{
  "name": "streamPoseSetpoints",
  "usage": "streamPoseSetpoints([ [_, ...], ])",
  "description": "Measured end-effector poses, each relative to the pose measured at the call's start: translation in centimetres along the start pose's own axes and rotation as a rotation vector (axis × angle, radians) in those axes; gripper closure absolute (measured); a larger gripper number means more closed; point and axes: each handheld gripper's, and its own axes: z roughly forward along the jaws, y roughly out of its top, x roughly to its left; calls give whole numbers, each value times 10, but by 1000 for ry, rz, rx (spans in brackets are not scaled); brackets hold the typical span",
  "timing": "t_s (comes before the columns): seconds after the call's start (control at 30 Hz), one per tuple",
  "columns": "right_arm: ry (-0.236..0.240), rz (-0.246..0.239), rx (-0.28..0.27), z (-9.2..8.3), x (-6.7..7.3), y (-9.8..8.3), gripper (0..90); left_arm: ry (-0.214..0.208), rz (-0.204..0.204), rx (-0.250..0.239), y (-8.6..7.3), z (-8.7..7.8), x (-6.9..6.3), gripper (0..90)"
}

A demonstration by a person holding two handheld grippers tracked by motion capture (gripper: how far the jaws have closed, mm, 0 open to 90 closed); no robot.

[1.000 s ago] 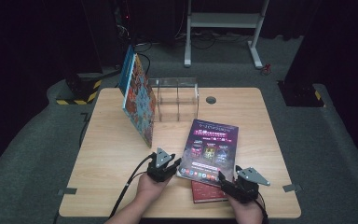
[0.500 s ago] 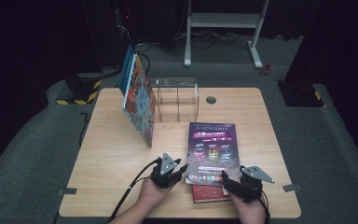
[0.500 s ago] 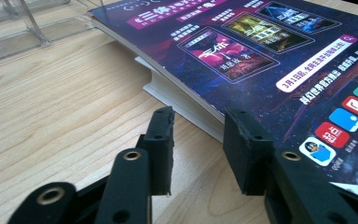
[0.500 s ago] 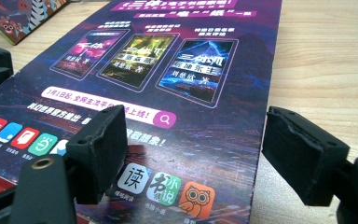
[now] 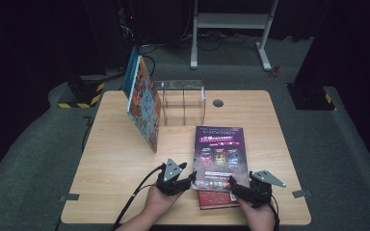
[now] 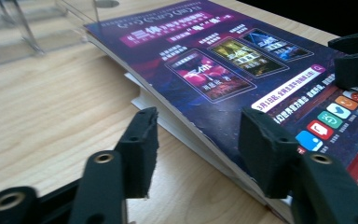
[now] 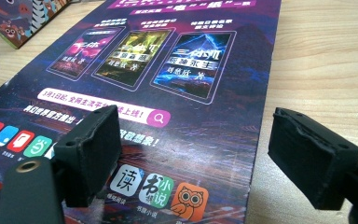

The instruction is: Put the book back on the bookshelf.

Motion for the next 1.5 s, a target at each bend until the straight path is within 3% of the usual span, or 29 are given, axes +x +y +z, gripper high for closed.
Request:
streamPoseSetpoints([
  [0.13,10,16,2,1,-1,0,168,-26,-40,17,-2,6,-1,390],
  [0.3,45,42,18,2,-2,0,169,-56,-96,27,-2,9,3,351],
  [0.43,45,47,22,2,-1,-1,170,-95,-127,35,-3,10,5,337],
  [0.73,44,21,44,-2,6,-1,172,-85,-90,36,-5,5,3,326],
  [0.93,26,-81,51,-8,24,-3,185,-106,-97,49,-10,-4,3,326],
  [1.07,36,-103,57,-9,29,-3,186,-105,-96,60,-10,-6,2,318],
  [1.23,57,-96,55,-6,24,-1,189,-104,-111,51,-10,-3,4,291],
  [1.33,67,-87,55,-2,19,1,178,-113,-141,51,-8,4,8,279],
  [1.5,90,-53,62,6,13,5,144,-113,-160,52,-7,12,11,221],
])
